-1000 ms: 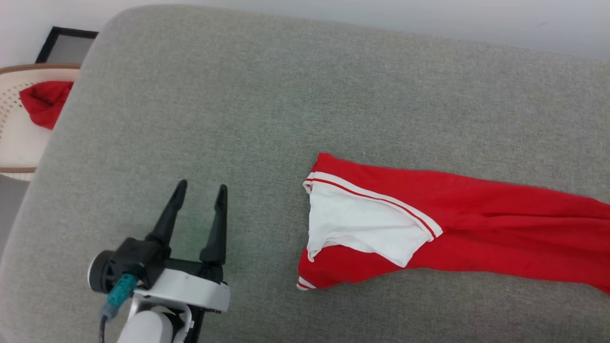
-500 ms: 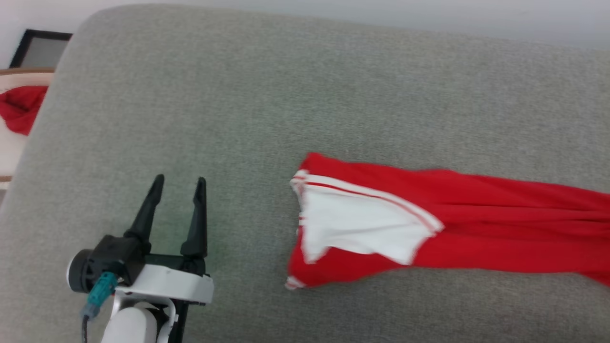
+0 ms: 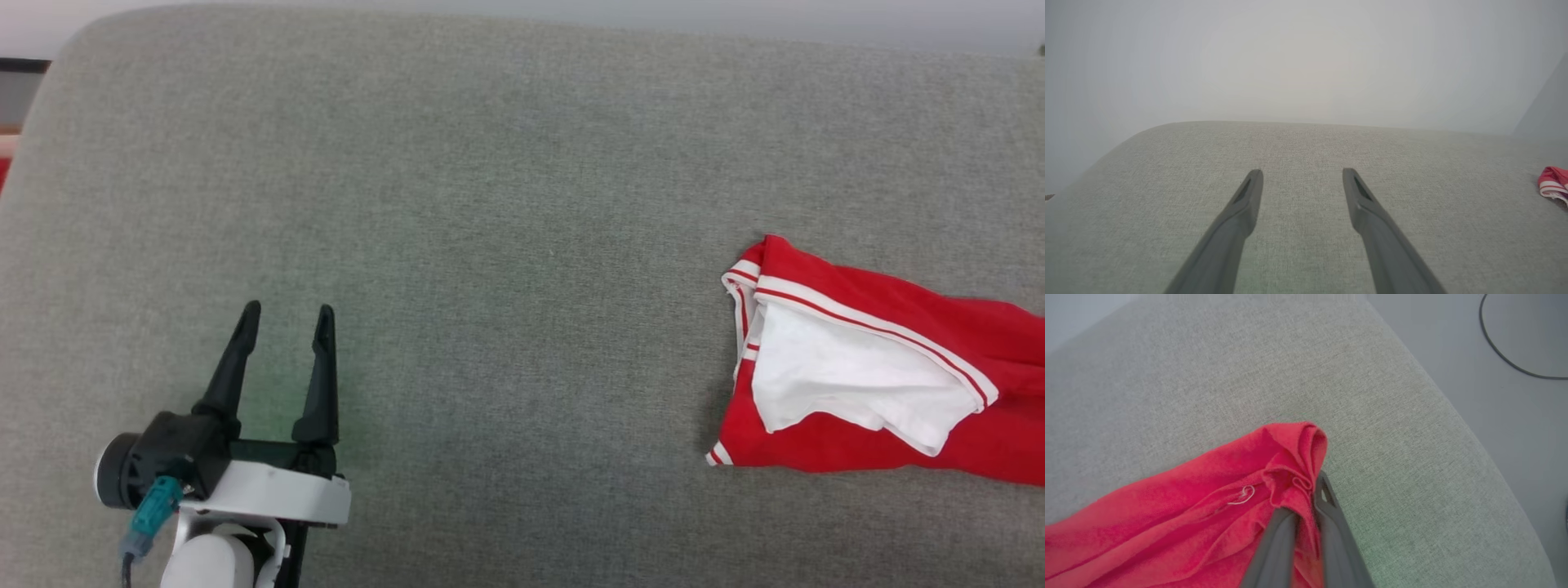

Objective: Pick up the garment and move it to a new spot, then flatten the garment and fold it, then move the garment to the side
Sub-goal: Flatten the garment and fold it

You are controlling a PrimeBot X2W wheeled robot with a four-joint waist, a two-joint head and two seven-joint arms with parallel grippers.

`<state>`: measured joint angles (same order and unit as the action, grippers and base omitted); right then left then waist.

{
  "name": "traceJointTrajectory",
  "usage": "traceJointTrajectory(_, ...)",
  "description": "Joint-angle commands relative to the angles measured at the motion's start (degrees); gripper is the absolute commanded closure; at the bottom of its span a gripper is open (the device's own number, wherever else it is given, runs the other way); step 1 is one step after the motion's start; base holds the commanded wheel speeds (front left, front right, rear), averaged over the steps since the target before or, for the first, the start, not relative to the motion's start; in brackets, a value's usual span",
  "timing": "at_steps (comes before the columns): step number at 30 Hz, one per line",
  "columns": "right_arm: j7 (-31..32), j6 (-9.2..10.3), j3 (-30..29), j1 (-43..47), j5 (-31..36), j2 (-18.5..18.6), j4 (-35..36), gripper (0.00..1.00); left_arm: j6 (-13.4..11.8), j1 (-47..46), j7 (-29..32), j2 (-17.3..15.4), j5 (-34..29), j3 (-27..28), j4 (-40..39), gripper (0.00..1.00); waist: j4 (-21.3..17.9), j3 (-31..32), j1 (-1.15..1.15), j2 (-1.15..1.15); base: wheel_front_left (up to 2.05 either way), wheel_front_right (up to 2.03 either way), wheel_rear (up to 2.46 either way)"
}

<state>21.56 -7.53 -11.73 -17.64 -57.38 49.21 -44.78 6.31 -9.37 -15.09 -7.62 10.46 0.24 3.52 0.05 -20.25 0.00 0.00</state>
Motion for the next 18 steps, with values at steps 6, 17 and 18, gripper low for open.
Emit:
traceJointTrajectory(6,-1.6,0.08,3.2,0.0,-0.2,-0.3,4.6,1.00,0.6,0.5,0.0,0.5,-0.5,0.3,0.7,0.00,-0.9,1.2,0.00,0.00,0.00,0.00,0.00)
traceJointTrajectory(17,1.0,0.07,13.0,3.4,1.6,-0.2,30.6,1.00,0.9,2.3,0.0,1.5,-0.1,0.6,1.7,0.00,-1.1,4.4,0.00,0.00,0.00,0.00,0.00)
traceJointTrajectory(18,1.6,0.07,13.5,3.4,2.0,-0.3,32.9,1.00,1.0,2.5,0.0,1.7,0.0,0.5,1.8,0.00,-0.9,4.6,0.00,0.00,0.00,0.00,0.00)
